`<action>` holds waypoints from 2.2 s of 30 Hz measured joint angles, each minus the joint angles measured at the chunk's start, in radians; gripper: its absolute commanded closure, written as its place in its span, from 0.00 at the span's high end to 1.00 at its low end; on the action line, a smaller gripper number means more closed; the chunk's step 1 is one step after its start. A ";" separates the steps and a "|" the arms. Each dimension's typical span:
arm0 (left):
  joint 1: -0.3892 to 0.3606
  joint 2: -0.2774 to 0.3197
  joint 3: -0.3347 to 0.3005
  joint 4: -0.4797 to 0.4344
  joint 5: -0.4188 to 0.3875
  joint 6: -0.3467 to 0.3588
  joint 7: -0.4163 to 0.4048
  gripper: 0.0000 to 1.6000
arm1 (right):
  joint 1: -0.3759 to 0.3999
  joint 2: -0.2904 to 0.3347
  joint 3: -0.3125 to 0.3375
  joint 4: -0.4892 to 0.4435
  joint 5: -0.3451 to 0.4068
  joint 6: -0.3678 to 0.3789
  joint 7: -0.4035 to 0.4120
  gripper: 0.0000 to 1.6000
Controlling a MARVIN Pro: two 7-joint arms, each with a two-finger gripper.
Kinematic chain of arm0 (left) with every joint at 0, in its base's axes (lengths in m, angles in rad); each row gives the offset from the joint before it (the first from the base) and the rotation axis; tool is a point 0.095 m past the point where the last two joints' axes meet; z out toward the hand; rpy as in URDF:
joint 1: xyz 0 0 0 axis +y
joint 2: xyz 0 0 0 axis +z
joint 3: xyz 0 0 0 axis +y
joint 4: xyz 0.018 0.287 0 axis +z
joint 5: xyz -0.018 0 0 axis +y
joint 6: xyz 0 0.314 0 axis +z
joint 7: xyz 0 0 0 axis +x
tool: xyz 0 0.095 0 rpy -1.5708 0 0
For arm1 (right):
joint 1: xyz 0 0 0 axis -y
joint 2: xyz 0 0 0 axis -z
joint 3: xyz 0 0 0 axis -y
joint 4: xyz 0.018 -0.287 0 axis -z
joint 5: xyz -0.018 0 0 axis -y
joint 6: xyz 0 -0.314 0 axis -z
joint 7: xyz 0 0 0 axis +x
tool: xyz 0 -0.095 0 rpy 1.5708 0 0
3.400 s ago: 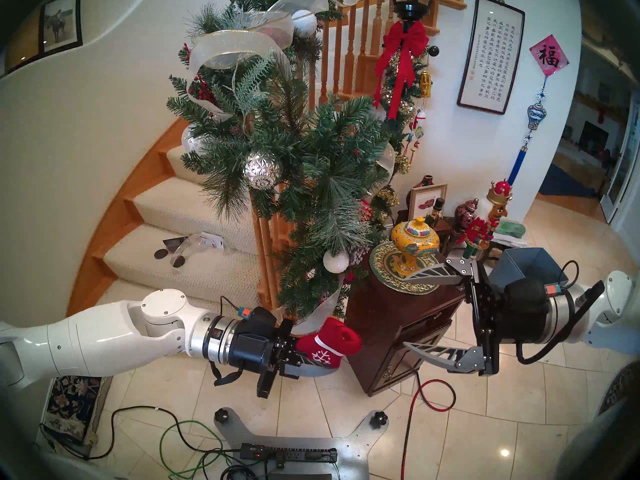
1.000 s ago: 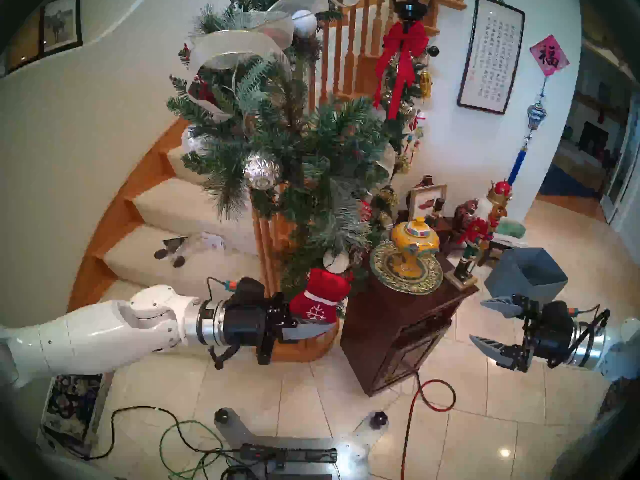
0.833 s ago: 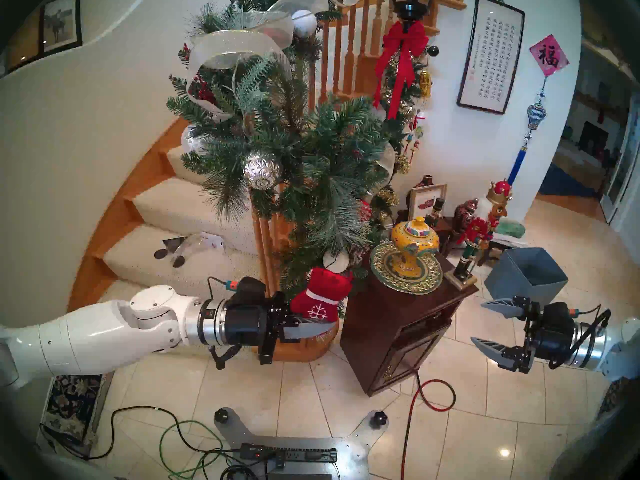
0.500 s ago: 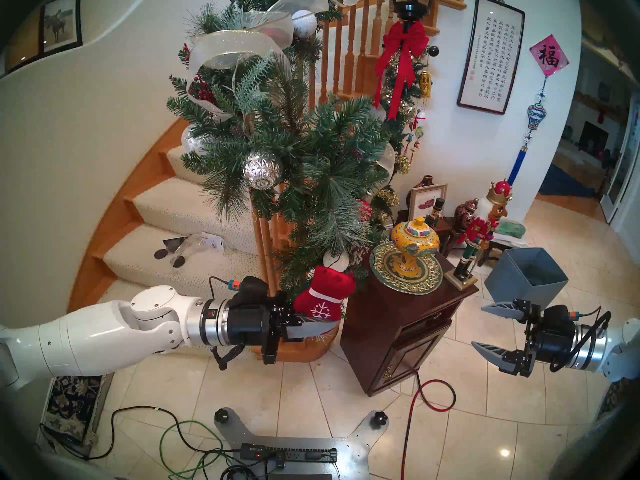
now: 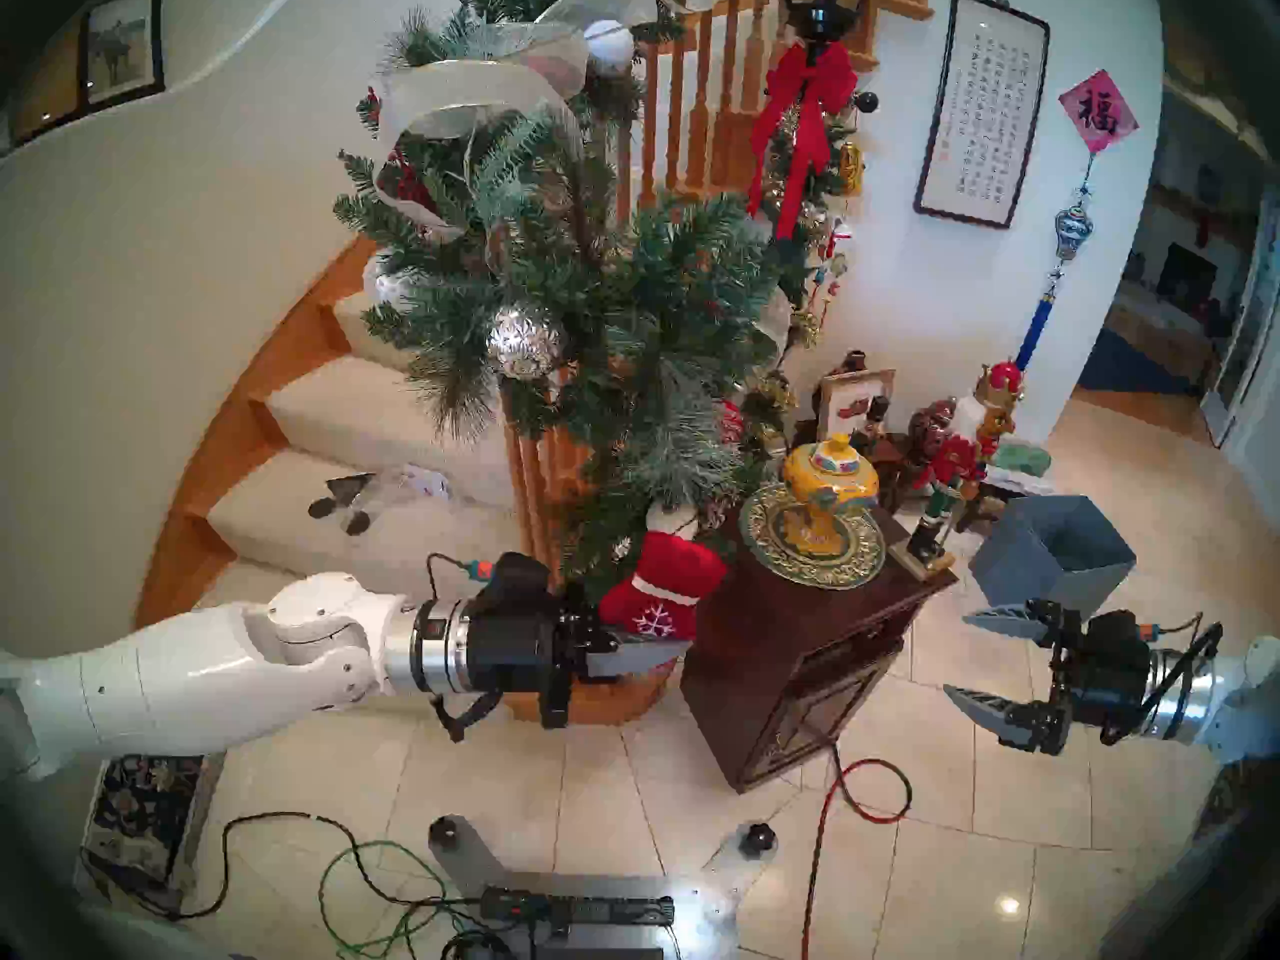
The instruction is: Hang the ornament onto the Christmas-tree-style decoration
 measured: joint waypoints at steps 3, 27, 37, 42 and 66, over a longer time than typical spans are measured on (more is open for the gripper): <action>0.001 -0.003 -0.001 -0.005 -0.010 0.003 0.009 0.00 | 0.000 0.000 0.000 0.000 0.003 0.000 0.000 1.00; -0.019 0.071 -0.072 -0.076 -0.076 0.028 0.059 0.00 | 0.000 -0.002 0.000 -0.002 0.008 0.000 0.000 1.00; -0.034 0.110 -0.112 -0.085 -0.122 0.072 0.081 0.00 | 0.000 -0.002 0.000 -0.003 0.006 0.000 0.000 1.00; -0.038 0.125 -0.132 -0.085 -0.158 0.085 0.080 0.00 | 0.001 -0.002 0.000 -0.003 0.006 0.000 0.000 1.00; -0.045 0.134 -0.194 -0.114 -0.322 0.110 0.074 0.00 | 0.001 -0.003 0.000 -0.003 0.005 0.000 0.000 1.00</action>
